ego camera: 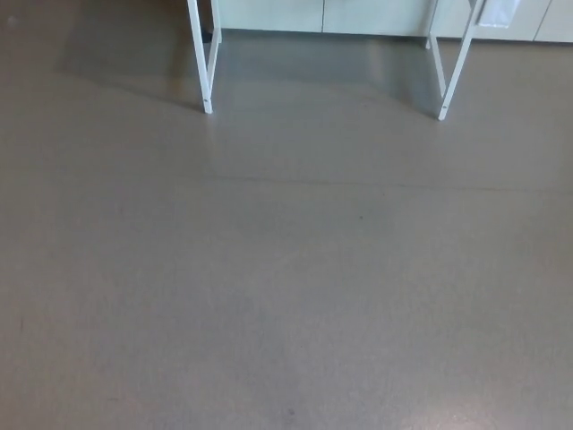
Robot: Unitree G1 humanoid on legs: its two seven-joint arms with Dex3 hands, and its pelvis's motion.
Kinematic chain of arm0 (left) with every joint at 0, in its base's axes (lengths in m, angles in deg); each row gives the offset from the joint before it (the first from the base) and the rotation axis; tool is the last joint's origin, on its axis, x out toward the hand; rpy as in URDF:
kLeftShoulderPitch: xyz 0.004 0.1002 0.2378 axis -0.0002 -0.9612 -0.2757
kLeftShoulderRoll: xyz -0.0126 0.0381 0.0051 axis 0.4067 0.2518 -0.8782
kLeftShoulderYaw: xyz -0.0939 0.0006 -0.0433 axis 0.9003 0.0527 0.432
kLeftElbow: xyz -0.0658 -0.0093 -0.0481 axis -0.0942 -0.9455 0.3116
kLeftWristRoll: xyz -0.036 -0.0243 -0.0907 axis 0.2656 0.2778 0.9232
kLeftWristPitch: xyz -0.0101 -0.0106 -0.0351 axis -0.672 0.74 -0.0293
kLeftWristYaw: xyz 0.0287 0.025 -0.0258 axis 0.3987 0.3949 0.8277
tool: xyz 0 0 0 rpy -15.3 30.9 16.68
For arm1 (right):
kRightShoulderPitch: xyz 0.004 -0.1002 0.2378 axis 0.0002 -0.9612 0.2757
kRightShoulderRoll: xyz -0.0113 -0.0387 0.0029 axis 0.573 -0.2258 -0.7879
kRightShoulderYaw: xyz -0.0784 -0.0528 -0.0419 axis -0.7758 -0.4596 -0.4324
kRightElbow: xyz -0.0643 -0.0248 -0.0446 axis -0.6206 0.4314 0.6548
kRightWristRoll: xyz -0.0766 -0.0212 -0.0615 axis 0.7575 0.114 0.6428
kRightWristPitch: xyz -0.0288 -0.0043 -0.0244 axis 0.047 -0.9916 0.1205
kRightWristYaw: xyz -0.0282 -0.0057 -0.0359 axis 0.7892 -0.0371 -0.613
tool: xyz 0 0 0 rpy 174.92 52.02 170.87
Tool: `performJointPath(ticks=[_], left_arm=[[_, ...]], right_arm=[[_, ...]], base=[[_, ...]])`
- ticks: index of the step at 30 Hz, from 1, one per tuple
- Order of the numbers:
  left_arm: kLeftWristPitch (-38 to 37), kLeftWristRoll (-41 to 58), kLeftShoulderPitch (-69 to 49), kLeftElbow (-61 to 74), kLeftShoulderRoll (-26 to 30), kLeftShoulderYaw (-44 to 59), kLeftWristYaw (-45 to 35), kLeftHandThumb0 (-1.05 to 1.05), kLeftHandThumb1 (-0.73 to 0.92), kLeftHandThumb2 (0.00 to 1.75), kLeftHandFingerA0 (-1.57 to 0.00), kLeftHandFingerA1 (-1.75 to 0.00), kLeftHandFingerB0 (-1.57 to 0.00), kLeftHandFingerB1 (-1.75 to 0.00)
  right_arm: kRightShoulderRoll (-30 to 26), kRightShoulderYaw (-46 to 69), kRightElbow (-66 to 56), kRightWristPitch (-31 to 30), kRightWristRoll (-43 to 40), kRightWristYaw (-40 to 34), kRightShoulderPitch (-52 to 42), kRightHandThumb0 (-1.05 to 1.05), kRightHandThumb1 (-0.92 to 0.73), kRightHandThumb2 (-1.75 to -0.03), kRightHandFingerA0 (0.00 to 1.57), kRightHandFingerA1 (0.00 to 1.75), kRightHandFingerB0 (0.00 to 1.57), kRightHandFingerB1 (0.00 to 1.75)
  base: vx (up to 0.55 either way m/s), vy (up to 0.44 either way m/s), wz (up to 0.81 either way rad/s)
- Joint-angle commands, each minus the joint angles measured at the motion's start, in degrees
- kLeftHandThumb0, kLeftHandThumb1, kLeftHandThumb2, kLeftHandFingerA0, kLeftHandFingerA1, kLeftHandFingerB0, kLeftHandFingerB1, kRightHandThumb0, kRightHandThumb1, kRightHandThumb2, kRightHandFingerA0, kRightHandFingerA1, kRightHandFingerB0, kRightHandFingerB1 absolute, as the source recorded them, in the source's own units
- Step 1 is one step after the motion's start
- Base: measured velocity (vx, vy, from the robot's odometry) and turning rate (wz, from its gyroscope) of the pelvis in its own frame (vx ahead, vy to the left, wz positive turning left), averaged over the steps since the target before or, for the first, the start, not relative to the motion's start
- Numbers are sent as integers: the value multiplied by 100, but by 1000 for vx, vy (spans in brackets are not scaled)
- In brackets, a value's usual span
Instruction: The robot walks towards a desk on which a file tray is kept in the middle and a toilet paper roll is kept on its right. The robot uses its right hand to hook on finger in the gap of the roll and grabs it, lifts it and places it on the tray.
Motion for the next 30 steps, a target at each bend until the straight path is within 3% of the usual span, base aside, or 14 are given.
performJointPath(ticks=[1, 5, 6, 9, 12, 16, 17, 21, 23, 24, 26, 28, 29, 30], left_arm=[[64, 590, 938, -1551, 249, 560, -93, -70, 70, 104, -1, -41, -2, -32], [-26, 425, 1058, -1770, 317, 466, -81, -69, 69, 105, -1, -44, -2, -33], [-138, 387, 1093, -1923, 311, 437, -101, -68, 71, 107, 0, -45, -1, -33], [-143, 417, 1120, -2142, 340, 406, -380, -68, 91, 66, -5, -47, -3, -30], [-206, 442, 1014, -2179, 307, 378, -446, -35, 61, 114, -2, -52, 0, -51], [-276, 413, 990, -2276, 302, 330, -377, -69, 72, 96, -16, -52, -6, -41], [-310, 414, 972, -2325, 319, 334, -370, -70, 72, 96, -16, -53, -8, -43], [-247, 308, 958, -2264, 395, 181, -330, -72, 73, 98, -17, -54, -8, -46], [-274, 256, 1009, -2290, 449, 56, -473, -71, 75, 102, -9, -53, -4, -38], [-272, 284, 1096, -2404, 450, 62, -432, -68, 92, 68, -14, -48, -7, -29], [-258, 199, 1139, -2441, 500, -58, -410, -72, 73, 104, -17, -56, -4, -44], [-323, 151, 1154, -2481, 542, -177, -480, -74, 75, 100, -14, -55, -7, -47], [-338, 157, 1148, -2465, 562, -209, -531, -36, 59, 115, -2, -52, 0, -51], [-372, 119, 1121, -2471, 563, -273, -496, -73, 76, 101, -17, -55, -8, -47]], right_arm=[[-166, 458, 253, -371, -124, -684, -434, -29, -43, -53, 58, 50, 46, 38], [-254, 686, 458, -819, -699, 220, -27, -20, -50, -57, 33, 47, 25, 34], [-641, -81, 1028, -572, 69, 306, 216, -20, -43, -93, 14, 54, 7, 50], [-493, 294, 529, -1029, -587, 503, 247, -35, -41, -58, 20, 43, 27, 34], [-831, -887, 1292, -149, 527, 130, 206, -43, -47, -64, 32, 46, 25, 37], [-1125, -1517, 1874, 381, 652, 336, 52, -53, -61, -58, 19, 37, 21, 31], [-1106, -1446, 1910, 449, 472, 382, -57, -25, -52, -98, 2, 51, 0, 47], [-1101, -1108, 2129, 50, 30, 352, -45, -36, -54, -57, 7, 31, 12, 29], [-1052, -1120, 2407, 612, 33, 276, -58, -23, -47, -94, 3, 50, 0, 47], [-1149, -1661, 2365, 600, 600, 25, -70, -49, -56, -66, 15, 40, 16, 34], [-1073, -1512, 2293, 866, 278, 210, -154, -24, -53, -98, 4, 52, 0, 47], [-997, -1500, 2427, 1131, 204, 124, -104, -40, -54, -62, 12, 37, 17, 34], [-1015, -1495, 2522, 1136, 145, 379, -63, -26, -51, -98, 2, 51, 0, 47], [-966, -1492, 2571, 1375, 138, 317, -67, -25, -49, -96, 3, 50, 0, 46]], base=[[0, 0, 0], [0, 0, 0], [0, 0, 0], [1, 6, -2], [0, 0, 0], [14, -6, 4], [0, 0, 0], [0, 0, 0], [0, 0, 0], [0, 0, 0], [0, 0, 0], [0, 0, 0], [0, 0, 0], [0, 0, 0]])
